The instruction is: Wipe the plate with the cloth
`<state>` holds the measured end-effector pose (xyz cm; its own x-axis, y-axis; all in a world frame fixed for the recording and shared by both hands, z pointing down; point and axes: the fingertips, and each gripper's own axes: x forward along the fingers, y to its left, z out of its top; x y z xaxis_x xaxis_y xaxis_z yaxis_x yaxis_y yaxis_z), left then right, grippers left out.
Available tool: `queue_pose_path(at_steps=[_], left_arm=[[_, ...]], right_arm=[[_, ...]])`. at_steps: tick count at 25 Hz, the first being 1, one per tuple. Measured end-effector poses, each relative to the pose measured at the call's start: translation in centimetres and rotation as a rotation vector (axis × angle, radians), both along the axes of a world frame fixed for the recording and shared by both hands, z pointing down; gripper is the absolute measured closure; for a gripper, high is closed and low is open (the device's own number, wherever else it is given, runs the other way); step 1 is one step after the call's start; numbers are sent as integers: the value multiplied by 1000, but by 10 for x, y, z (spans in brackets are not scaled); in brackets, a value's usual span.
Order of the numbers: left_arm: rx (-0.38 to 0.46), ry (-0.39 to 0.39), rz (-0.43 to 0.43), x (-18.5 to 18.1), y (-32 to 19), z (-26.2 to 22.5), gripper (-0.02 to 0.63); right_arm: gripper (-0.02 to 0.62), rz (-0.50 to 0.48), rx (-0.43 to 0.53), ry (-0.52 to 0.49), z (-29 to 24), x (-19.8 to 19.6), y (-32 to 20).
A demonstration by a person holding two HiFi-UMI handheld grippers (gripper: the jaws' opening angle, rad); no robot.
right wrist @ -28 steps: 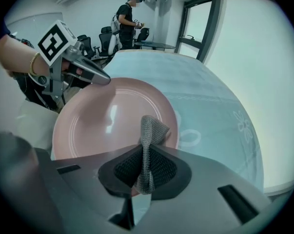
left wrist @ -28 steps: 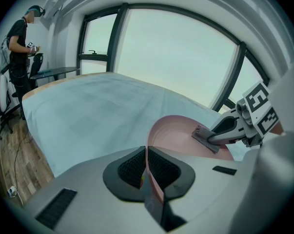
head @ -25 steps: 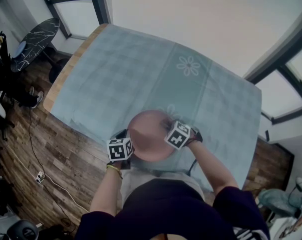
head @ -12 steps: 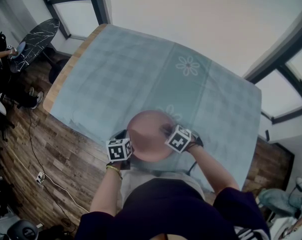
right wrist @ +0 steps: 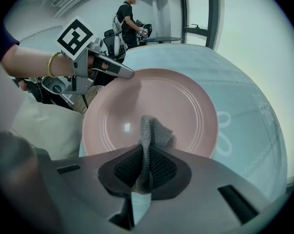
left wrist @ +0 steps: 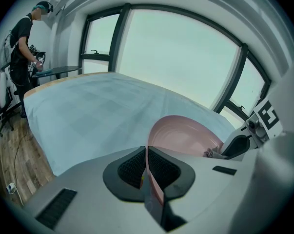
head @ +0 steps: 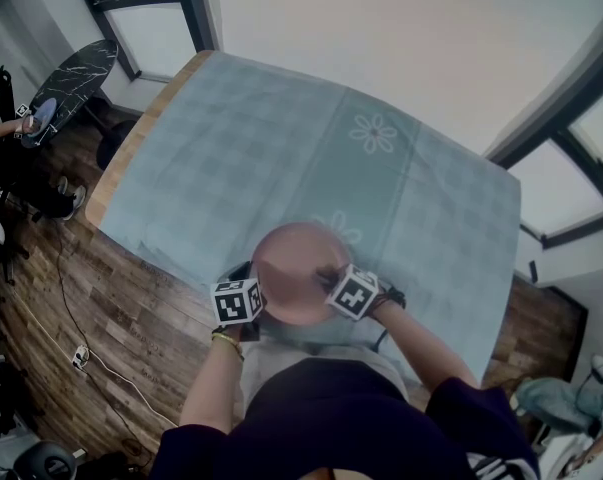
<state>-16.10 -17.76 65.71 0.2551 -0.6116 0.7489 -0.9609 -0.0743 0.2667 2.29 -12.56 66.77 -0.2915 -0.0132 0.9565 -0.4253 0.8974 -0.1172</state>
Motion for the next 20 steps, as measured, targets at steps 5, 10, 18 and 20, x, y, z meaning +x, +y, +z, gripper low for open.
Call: queue_pose_path(at_steps=[5,10,18,20], left_arm=[[4,-2,-6,-1,0,-1,578],[10,0,-24,-1,2,-2,577],[62,25,-61,-3,2,-19,572],[78,19,-63,-4,3,-25,552]], right_arm=[[561,-23,-22,-22,-2,-9,15],[561,-42,-2,-49,-5,-16,20],[561,27,14,-126,-13,-17,17],[561,73,21,-168,-18,-19,17]])
